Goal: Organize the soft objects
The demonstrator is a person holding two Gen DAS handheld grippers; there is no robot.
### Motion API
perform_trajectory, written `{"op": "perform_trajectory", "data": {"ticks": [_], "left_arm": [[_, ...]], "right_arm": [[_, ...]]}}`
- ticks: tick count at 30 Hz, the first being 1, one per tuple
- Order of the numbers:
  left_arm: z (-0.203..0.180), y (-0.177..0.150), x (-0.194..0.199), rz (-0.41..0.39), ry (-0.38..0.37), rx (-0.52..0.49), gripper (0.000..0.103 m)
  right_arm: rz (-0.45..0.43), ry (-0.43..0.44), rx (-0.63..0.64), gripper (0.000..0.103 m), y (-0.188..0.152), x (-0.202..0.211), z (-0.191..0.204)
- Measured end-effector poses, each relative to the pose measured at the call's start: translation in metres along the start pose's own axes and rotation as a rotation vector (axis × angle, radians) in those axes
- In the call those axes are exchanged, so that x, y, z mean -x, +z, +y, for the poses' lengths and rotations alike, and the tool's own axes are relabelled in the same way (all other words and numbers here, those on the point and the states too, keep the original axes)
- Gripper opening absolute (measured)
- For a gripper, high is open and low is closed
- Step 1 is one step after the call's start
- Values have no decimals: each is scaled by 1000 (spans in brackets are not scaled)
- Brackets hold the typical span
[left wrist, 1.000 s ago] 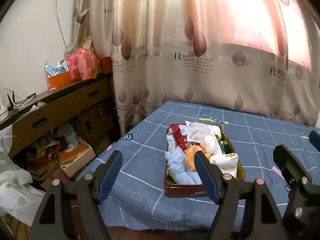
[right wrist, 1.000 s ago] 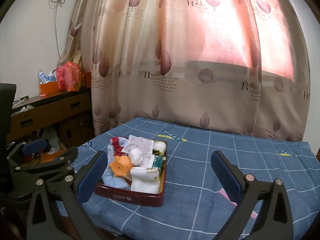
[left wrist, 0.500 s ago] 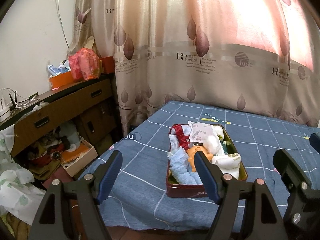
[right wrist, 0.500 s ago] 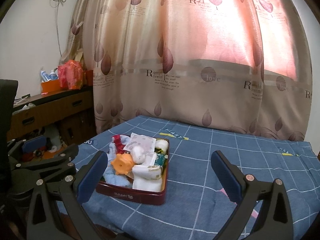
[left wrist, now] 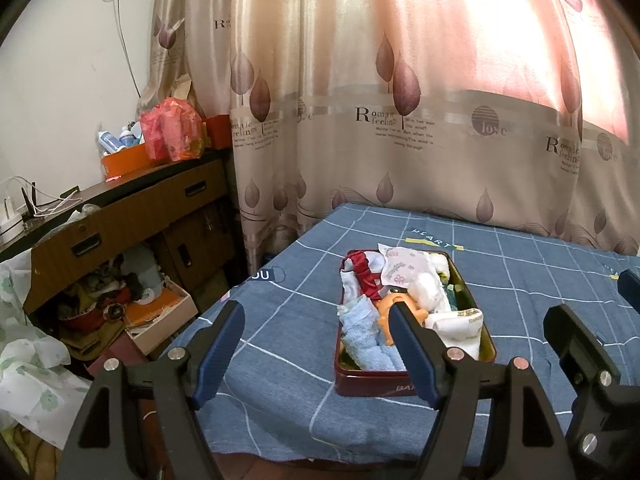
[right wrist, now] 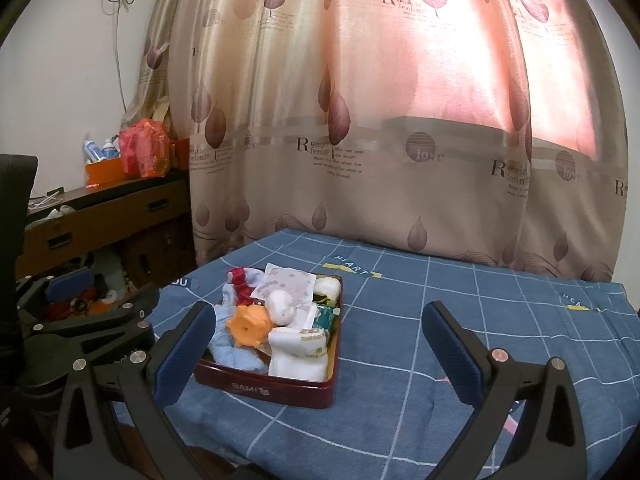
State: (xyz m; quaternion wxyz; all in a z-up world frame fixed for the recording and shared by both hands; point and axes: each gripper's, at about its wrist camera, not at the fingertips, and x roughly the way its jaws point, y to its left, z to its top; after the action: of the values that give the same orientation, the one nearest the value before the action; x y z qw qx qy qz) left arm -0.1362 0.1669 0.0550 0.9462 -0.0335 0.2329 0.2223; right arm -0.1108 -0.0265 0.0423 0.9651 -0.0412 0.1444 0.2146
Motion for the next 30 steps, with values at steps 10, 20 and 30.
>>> {"op": "perform_trajectory", "data": {"ticks": [10, 20, 30], "left_arm": [[0, 0, -1, 4, 14, 1, 77], [-3, 0, -1, 9, 23, -2, 78], [-4, -3, -3, 16, 27, -8, 78]], "right_arm": [[1, 1, -2, 102, -1, 0, 0], [5, 11, -5, 102, -4, -3, -1], [6, 9, -5, 102, -4, -3, -1]]}}
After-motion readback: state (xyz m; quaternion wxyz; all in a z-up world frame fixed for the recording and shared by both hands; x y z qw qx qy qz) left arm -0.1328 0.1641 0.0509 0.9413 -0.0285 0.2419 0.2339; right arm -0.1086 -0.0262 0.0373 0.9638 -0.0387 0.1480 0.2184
